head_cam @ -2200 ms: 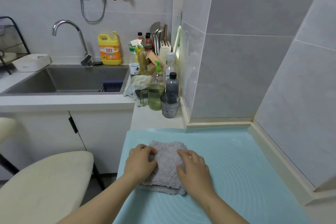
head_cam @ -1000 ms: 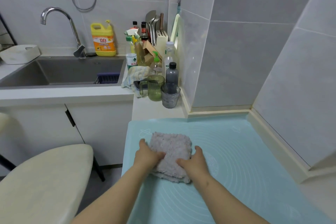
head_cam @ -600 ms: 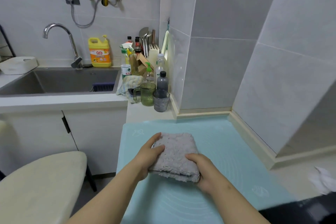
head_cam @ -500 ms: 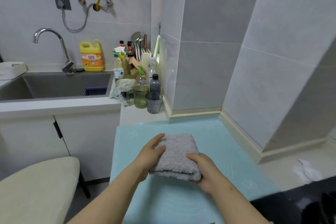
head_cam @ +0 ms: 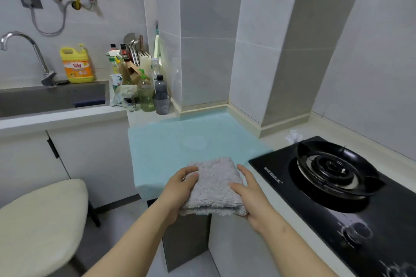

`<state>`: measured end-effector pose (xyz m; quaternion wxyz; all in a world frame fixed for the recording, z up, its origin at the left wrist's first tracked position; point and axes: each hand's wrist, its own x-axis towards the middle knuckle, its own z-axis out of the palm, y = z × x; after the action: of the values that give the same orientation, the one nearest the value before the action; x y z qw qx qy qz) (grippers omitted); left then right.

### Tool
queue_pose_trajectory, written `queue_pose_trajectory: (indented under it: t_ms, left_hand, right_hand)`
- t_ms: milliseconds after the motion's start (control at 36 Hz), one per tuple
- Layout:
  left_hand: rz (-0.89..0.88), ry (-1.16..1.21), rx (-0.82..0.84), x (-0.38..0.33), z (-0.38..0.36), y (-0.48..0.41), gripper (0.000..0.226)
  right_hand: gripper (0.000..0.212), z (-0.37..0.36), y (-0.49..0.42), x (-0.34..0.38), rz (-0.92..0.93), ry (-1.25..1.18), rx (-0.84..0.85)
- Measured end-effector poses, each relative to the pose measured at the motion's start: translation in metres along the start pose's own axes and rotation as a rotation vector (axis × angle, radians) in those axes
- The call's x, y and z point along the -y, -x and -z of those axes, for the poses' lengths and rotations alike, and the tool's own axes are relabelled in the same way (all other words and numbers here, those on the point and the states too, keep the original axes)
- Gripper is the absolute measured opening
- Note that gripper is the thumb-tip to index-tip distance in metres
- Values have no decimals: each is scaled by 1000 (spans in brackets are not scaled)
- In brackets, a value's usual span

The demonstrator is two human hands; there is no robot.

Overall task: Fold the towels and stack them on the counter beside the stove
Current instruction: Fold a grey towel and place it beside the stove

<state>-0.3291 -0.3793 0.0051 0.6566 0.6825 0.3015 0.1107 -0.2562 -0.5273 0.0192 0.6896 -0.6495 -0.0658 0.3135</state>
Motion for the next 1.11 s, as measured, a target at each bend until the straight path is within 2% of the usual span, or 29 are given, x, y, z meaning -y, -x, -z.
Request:
queue_pose_trajectory:
  t_ms: [139, 306, 389, 500, 694, 917, 1111]
  left_hand:
    - [-32, -50, 141, 2, -35, 61, 20]
    - [-31, -67, 306, 2, -97, 125, 26]
    - [-24, -102, 402, 5, -136, 158, 32]
    - [-66, -112, 486, 7, -196, 200, 24]
    - [-74, -113, 678, 19, -308, 294, 23]
    - [-87, -173, 788, 38, -418, 401, 24]
    - [-174, -261, 840, 53, -483, 446, 34]
  right_hand:
    - [40, 40, 76, -19, 32, 8, -80]
    - [35, 99, 159, -33, 89, 79, -275]
    - [32, 135, 201, -40, 123, 102, -381]
    - [30, 186, 259, -51, 136, 91, -498]
    - [28, 289, 368, -79, 145, 57, -676]
    - [26, 394, 483, -108, 107, 39, -776]
    - [26, 455, 532, -125, 70, 81, -841]
